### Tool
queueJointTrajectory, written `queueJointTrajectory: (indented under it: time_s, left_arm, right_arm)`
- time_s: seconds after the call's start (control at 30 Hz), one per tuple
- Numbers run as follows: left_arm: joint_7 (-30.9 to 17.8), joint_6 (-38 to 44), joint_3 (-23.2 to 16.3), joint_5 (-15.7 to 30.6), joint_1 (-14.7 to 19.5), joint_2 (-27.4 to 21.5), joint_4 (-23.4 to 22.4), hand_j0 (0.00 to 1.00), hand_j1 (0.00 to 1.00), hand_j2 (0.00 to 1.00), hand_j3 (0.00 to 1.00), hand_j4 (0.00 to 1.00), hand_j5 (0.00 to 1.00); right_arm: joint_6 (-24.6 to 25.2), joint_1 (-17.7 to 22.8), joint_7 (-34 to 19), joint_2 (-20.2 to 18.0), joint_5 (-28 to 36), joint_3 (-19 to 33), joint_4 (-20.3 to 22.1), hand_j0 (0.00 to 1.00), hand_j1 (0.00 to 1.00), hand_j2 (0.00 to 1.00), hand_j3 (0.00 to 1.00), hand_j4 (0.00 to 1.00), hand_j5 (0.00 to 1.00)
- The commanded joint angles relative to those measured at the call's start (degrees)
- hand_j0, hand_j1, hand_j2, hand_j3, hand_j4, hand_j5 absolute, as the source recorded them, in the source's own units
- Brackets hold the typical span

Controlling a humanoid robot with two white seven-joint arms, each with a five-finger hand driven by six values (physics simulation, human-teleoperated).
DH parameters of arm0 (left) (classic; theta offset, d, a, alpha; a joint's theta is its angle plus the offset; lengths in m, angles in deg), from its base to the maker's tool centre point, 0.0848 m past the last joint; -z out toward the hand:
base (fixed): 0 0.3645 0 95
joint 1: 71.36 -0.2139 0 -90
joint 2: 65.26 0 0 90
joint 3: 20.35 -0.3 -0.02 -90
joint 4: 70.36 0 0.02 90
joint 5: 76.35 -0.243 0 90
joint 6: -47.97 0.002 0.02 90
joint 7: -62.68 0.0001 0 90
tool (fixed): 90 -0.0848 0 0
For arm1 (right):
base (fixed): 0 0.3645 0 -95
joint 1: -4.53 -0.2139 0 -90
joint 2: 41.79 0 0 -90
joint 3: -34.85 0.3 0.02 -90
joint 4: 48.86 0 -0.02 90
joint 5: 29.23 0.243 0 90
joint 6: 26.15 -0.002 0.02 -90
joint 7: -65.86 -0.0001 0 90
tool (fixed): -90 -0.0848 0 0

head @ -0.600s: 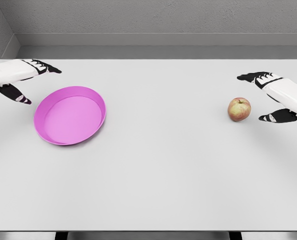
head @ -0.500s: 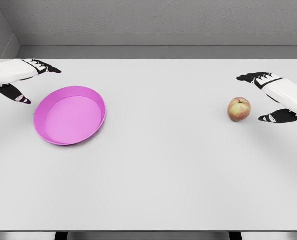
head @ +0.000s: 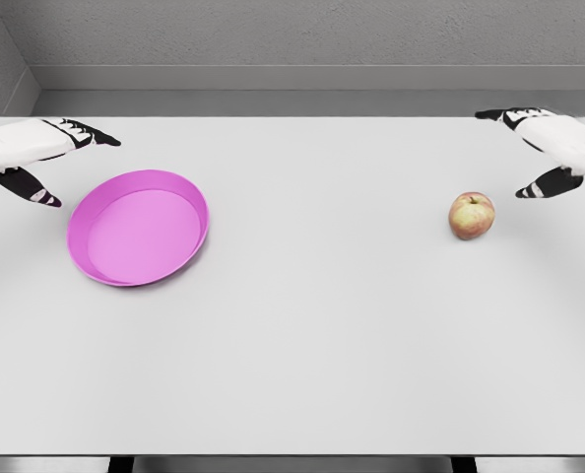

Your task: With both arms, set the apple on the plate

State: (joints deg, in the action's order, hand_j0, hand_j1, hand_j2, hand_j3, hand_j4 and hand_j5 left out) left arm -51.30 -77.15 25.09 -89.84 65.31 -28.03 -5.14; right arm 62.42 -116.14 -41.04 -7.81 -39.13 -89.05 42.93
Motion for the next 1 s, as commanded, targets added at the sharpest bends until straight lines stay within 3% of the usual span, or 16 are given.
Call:
queueJointTrajectory:
  time_s: [0.0,0.07,0.17,0.23,0.47,0.83,0.97]
  left_arm:
    - [0.0,0.1,0.1,0.3,0.0,-0.1,0.0,1.00,1.00,1.00,1.00,1.00,1.00]
    - [0.0,0.1,0.1,0.4,0.0,-0.1,-0.1,1.00,1.00,1.00,1.00,1.00,1.00]
    - [0.0,0.1,0.1,0.4,0.0,-0.1,-0.1,1.00,1.00,1.00,1.00,1.00,1.00]
    - [0.0,0.1,0.1,0.3,0.1,-0.1,-0.1,1.00,1.00,1.00,1.00,1.00,1.00]
    - [0.0,0.1,0.1,0.3,0.0,-0.1,-0.1,1.00,1.00,1.00,1.00,1.00,1.00]
    - [0.0,0.1,0.1,0.1,0.0,0.0,-0.1,1.00,1.00,1.00,1.00,1.00,1.00]
    - [0.0,0.1,0.1,0.0,0.0,0.1,-0.1,1.00,1.00,1.00,1.00,1.00,1.00]
  right_arm:
    - [0.5,-0.7,-5.7,2.3,0.1,-4.9,-2.6,1.00,1.00,1.00,1.00,1.00,1.00]
    - [0.5,-2.9,-6.1,3.6,0.1,-6.6,-4.2,1.00,1.00,1.00,1.00,1.00,1.00]
    - [0.5,-3.2,-6.2,3.6,0.1,-7.0,-4.5,1.00,1.00,1.00,1.00,1.00,1.00]
    - [0.5,-3.3,-10.7,3.6,0.1,-7.0,-4.5,1.00,1.00,1.00,1.00,1.00,1.00]
    - [0.6,-4.8,-15.9,3.6,0.1,-7.0,-6.2,1.00,1.00,1.00,1.00,1.00,1.00]
    - [0.7,-10.5,-16.1,7.3,0.1,-12.8,-12.0,1.00,1.00,1.00,1.00,1.00,1.00]
    - [0.7,-10.6,-16.1,7.5,0.1,-13.5,-12.5,1.00,1.00,1.00,1.00,1.00,1.00]
